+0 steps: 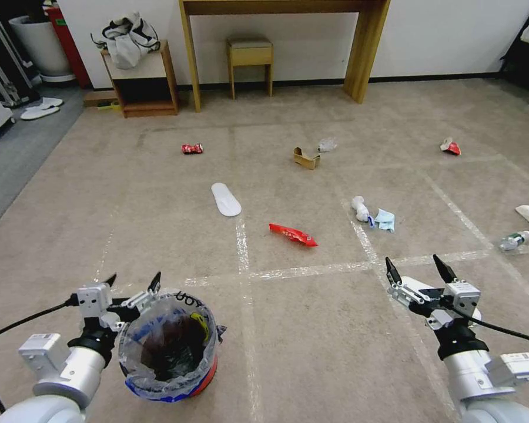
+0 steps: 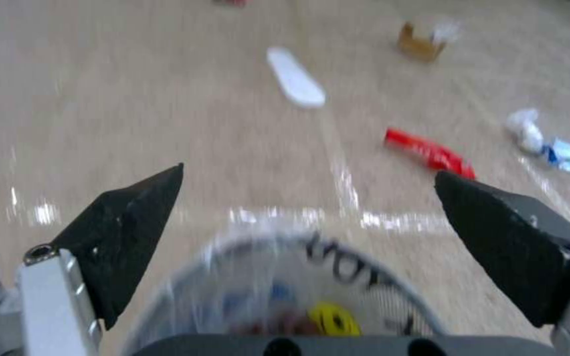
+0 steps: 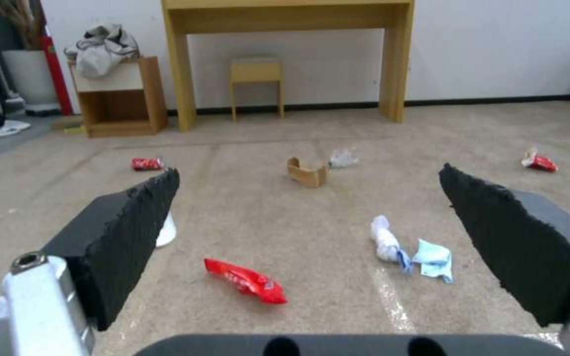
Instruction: Pick up the trash bin and place the garbage on the floor into it.
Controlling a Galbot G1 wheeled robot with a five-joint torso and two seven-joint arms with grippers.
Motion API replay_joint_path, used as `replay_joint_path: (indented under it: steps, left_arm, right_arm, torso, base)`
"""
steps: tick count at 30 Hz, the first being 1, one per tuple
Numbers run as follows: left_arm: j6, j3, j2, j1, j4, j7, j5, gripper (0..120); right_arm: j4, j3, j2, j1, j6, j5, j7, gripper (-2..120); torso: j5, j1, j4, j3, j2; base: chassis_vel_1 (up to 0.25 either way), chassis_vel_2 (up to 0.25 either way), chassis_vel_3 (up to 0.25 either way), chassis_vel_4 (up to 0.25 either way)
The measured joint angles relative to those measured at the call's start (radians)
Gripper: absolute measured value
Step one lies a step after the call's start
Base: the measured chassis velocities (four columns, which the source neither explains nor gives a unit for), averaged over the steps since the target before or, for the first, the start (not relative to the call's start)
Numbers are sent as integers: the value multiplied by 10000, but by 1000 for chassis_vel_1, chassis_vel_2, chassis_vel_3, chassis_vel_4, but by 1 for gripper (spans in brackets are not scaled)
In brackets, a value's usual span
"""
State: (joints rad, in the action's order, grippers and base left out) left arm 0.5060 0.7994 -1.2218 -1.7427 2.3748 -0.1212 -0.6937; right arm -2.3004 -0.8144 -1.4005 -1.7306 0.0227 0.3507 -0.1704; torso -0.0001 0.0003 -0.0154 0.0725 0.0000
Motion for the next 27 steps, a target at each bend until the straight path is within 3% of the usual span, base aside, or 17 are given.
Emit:
replay_joint_path:
  steps: [1, 3, 7, 9, 13, 16, 18, 19, 22, 27]
  left_arm:
    - [0, 0, 0, 0, 0, 0, 0, 100]
    - [447, -102, 261, -1, -156, -990, -1281, 100]
    - [585, -137, 450, -30, -304, -1316, -1766, 100]
    - [750, -232, 824, -128, -519, -1741, -2415, 100]
    - [848, -252, 1154, -242, -672, -1989, -2863, 100]
    - [1051, -60, 1795, -497, -848, -2402, -3784, 100]
    - [1110, -10, 1932, -520, -852, -2513, -4063, 100]
    - [1248, 90, 2182, -500, -891, -2747, -4659, 100]
    - [1383, 226, 2537, -353, -1007, -3047, -5315, 100]
    - [1514, 498, 2994, -113, -1342, -3294, -5908, 100]
  right_arm:
    - [0, 0, 0, 0, 0, 0, 0, 100]
    - [49, -27, -18, -1, 4, 28, 0, 100]
    - [91, -32, -36, 2, 7, 47, 0, 100]
    - [191, -19, -36, 29, 8, 58, 0, 100]
    - [266, 15, -30, 82, 11, 63, 0, 100]
    - [386, 104, -30, 131, 24, 68, 0, 100]
    - [413, 119, -29, 139, 24, 67, -1, 100]
    - [468, 133, -29, 152, 25, 67, -3, 100]
    - [539, 156, -33, 176, 25, 72, -7, 100]
    - [606, 186, -38, 185, 19, 89, -16, 100]
  torso:
    - [0, 0, 0, 0, 0]
    - [0, 0, 0, 0, 0]
    - [0, 0, 0, 0, 0]
    - [0, 0, 0, 0, 0]
    - [1, 0, 0, 0, 0]
    - [0, 0, 1, 0, 0]
    - [1, 0, 1, 0, 0]
    - [0, 0, 2, 0, 0]
    - [1, 0, 0, 0, 0]
    - [0, 0, 0, 0, 0]
  base:
    - [0, 0, 0, 0]
    - [0, 0, 0, 0]
    - [0, 0, 0, 0]
    - [0, 0, 0, 0]
    - [0, 0, 0, 0]
    - [0, 0, 0, 0]
    - [0, 0, 0, 0]
    - [0, 0, 0, 0]
    - [0, 0, 0, 0]
    - [0, 0, 0, 0]
